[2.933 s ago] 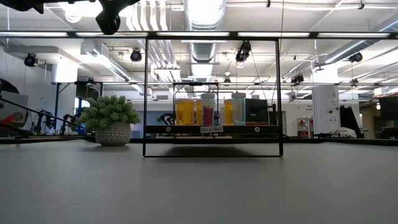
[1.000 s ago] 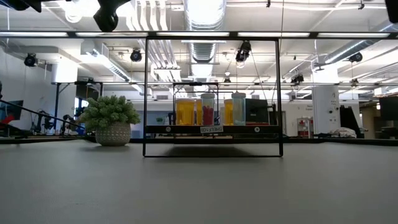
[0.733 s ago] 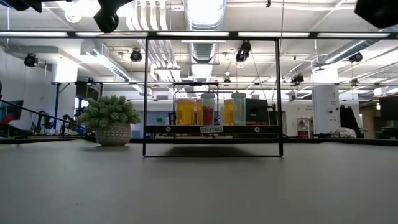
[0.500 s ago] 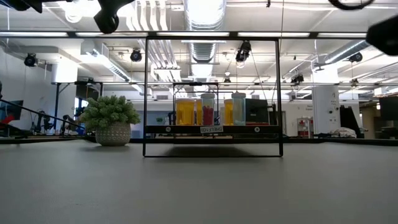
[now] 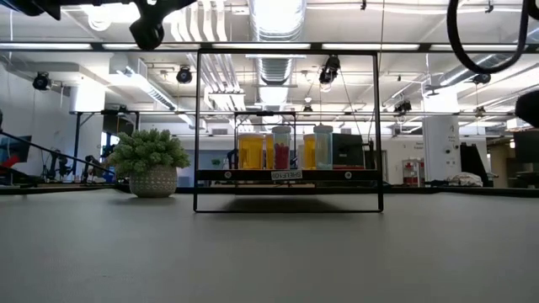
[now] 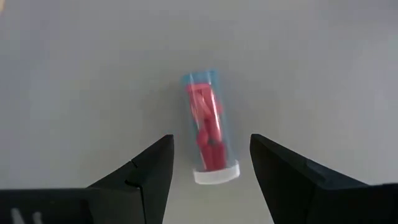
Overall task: Pick and place medicine bottles onto shelf by color
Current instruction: Put the blue pill bottle aligned with the other blue pill bottles on the shelf
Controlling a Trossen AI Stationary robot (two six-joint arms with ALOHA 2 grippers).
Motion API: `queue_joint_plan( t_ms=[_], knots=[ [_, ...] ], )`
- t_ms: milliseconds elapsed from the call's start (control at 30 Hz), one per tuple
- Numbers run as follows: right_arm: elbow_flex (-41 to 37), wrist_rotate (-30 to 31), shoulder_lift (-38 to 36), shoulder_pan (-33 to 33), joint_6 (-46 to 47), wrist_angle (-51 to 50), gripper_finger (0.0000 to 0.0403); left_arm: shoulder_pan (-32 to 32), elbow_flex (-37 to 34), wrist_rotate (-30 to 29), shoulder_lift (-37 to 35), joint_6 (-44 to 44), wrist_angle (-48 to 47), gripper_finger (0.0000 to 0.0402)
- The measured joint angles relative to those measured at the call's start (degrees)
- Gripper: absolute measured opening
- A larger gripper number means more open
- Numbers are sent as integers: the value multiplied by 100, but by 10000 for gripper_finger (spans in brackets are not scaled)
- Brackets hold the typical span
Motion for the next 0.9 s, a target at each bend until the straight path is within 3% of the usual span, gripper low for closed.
queue_joint_plan(
  t_ms=[333, 600, 900],
  knots=[
    [-452, -8, 0, -2, 118, 211, 197, 0, -2, -2, 185, -11, -1, 262],
    [-540, 35, 4, -7, 380, 299, 148, 0, -4, -4, 131, -9, 5, 262],
    [-537, -31, 9, -7, 332, 1158, 108, 0, -4, -2, 128, -9, 5, 262]
  ],
)
